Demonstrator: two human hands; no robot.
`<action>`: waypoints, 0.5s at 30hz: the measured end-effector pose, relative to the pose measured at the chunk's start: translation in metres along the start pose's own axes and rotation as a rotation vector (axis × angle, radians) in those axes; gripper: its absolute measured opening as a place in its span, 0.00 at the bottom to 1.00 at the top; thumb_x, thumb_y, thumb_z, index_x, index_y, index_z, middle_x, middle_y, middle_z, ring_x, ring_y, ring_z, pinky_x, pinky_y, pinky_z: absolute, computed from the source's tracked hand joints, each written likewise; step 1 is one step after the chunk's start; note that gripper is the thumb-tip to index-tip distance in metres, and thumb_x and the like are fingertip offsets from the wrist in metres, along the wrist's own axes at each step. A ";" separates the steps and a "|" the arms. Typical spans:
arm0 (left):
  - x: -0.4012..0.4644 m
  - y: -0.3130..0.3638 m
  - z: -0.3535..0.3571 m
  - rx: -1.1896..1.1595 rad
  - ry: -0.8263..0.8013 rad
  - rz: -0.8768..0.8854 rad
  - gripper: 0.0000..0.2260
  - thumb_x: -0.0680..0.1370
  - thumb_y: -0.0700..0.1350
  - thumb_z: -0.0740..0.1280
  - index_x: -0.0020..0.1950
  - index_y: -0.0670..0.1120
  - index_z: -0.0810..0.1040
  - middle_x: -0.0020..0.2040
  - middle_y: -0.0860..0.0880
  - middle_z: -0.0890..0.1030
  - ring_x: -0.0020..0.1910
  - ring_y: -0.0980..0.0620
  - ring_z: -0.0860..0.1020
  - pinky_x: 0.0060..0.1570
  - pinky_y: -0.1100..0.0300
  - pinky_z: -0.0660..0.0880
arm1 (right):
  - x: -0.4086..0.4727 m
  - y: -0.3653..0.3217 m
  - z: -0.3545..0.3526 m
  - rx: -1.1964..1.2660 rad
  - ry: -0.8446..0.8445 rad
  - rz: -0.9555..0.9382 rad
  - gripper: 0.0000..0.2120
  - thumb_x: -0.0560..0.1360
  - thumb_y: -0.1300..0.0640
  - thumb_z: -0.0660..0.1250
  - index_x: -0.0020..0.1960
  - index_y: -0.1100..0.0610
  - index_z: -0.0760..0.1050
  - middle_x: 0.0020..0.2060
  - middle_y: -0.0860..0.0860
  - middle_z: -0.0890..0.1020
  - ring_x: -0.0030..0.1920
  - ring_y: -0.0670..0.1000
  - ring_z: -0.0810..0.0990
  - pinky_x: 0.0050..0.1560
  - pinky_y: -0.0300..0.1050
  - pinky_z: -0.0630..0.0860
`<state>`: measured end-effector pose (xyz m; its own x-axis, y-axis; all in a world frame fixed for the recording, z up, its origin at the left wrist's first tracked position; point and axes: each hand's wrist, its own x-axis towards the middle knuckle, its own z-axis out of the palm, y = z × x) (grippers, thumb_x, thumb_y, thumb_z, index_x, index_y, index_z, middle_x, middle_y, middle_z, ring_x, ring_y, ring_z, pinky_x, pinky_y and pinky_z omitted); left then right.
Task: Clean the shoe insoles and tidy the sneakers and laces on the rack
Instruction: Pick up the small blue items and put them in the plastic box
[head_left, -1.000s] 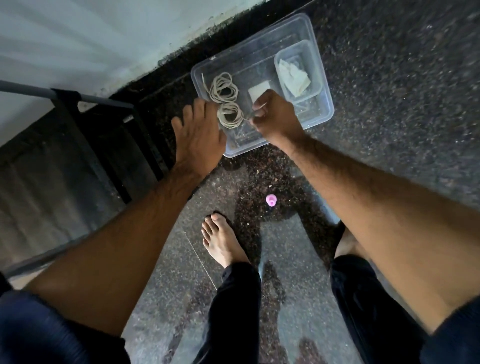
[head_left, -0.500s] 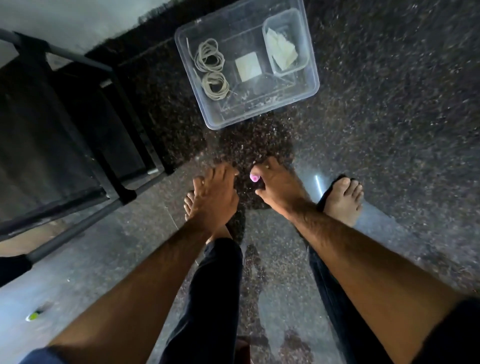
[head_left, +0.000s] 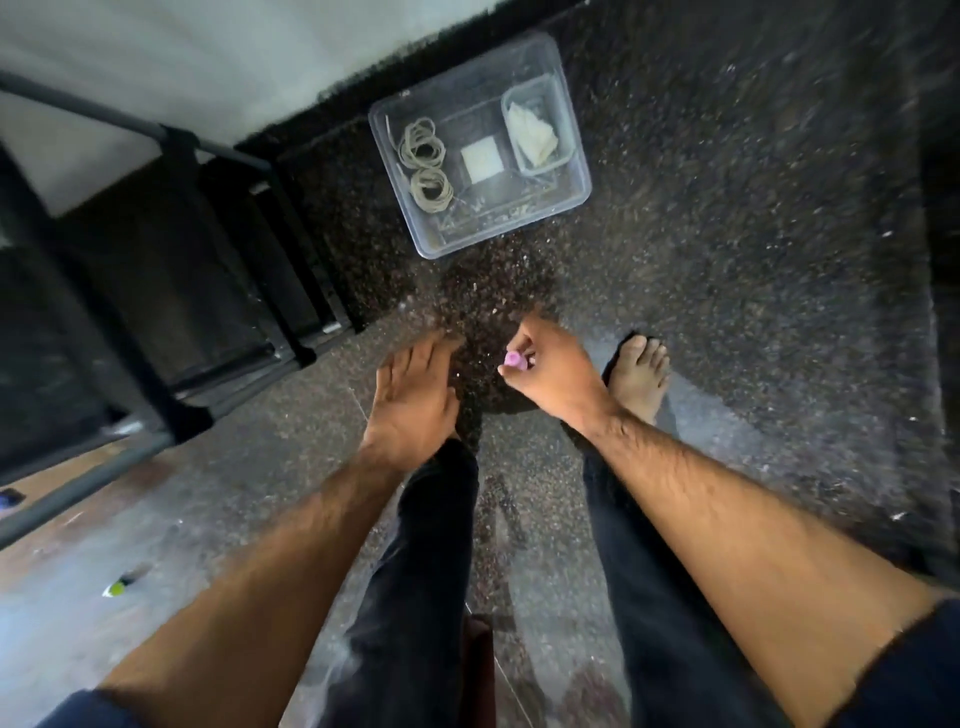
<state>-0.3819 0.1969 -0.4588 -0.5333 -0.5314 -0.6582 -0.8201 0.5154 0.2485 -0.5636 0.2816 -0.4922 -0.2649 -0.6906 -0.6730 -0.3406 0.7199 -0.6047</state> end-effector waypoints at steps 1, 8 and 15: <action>-0.015 0.006 -0.017 0.007 0.008 0.004 0.29 0.76 0.43 0.63 0.77 0.46 0.65 0.74 0.44 0.69 0.70 0.40 0.70 0.68 0.42 0.68 | -0.017 -0.015 -0.016 -0.003 -0.022 0.013 0.10 0.69 0.55 0.74 0.42 0.52 0.72 0.39 0.48 0.82 0.40 0.50 0.82 0.42 0.50 0.80; -0.126 0.051 -0.149 -0.063 0.144 0.021 0.21 0.79 0.45 0.65 0.72 0.47 0.72 0.70 0.48 0.75 0.68 0.45 0.74 0.66 0.46 0.72 | -0.128 -0.136 -0.127 -0.036 -0.097 -0.150 0.07 0.74 0.52 0.72 0.44 0.48 0.74 0.40 0.43 0.81 0.40 0.45 0.79 0.44 0.53 0.79; -0.279 0.084 -0.264 -0.126 0.144 -0.136 0.19 0.80 0.47 0.57 0.70 0.46 0.72 0.67 0.47 0.75 0.65 0.44 0.75 0.62 0.46 0.73 | -0.227 -0.277 -0.206 -0.167 -0.292 -0.389 0.04 0.79 0.53 0.67 0.50 0.53 0.78 0.45 0.46 0.82 0.46 0.45 0.79 0.52 0.48 0.77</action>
<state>-0.3569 0.2111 -0.0666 -0.4324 -0.6857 -0.5855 -0.9012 0.3489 0.2570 -0.5955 0.2249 -0.0842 0.1653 -0.8400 -0.5167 -0.5098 0.3758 -0.7739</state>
